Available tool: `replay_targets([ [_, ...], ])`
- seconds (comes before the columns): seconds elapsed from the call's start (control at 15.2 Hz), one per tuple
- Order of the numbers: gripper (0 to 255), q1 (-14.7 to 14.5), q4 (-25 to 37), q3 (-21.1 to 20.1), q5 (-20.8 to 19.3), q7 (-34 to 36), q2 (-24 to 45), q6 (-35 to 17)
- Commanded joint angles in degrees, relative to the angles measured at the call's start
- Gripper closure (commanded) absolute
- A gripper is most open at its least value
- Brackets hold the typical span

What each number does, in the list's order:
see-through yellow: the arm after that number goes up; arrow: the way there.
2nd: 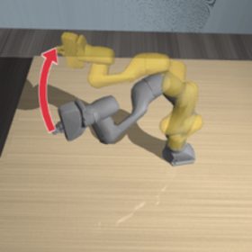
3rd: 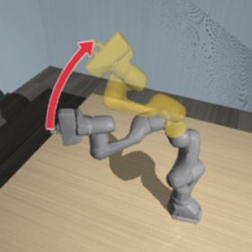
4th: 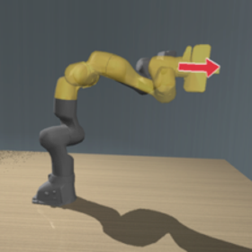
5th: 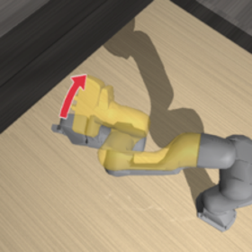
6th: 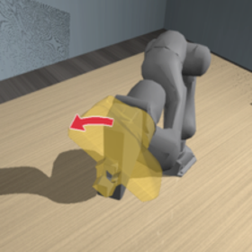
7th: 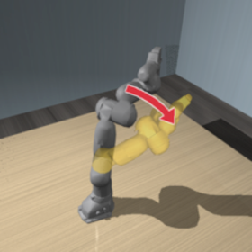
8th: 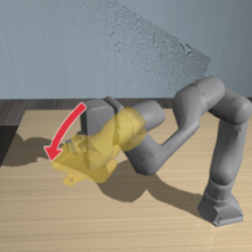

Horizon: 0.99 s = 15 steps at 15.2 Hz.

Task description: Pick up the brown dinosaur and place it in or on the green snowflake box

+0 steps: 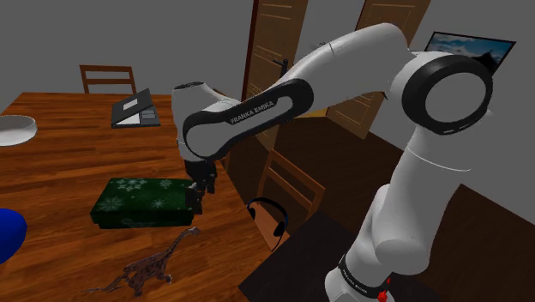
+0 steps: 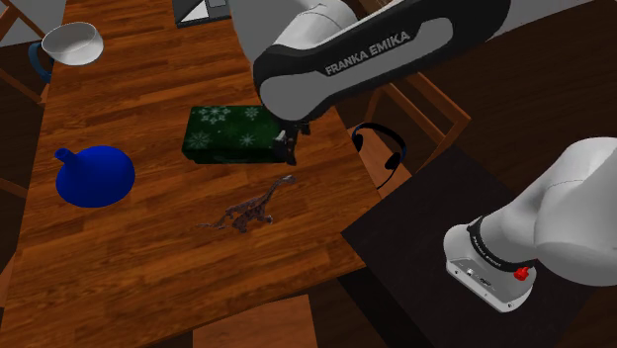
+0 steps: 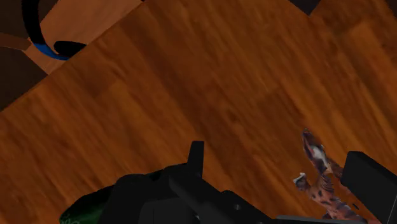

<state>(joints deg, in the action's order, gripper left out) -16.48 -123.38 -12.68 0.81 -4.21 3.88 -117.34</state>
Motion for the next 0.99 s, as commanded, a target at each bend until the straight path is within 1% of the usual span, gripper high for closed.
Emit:
replay_targets([
  [0.0, 0, -1.0, 1.8, -1.0, -0.4, -0.6, 3.3, -1.3],
  [0.33, 0, -3.9, 7.5, -3.1, -2.1, -1.6, 11.8, -3.4],
  [0.73, 0, -7.9, 15.2, -5.2, -4.8, -2.8, 21.6, -4.8],
  [0.92, 0, -8.1, 14.2, -5.0, -5.1, -2.6, 22.6, -6.8],
])
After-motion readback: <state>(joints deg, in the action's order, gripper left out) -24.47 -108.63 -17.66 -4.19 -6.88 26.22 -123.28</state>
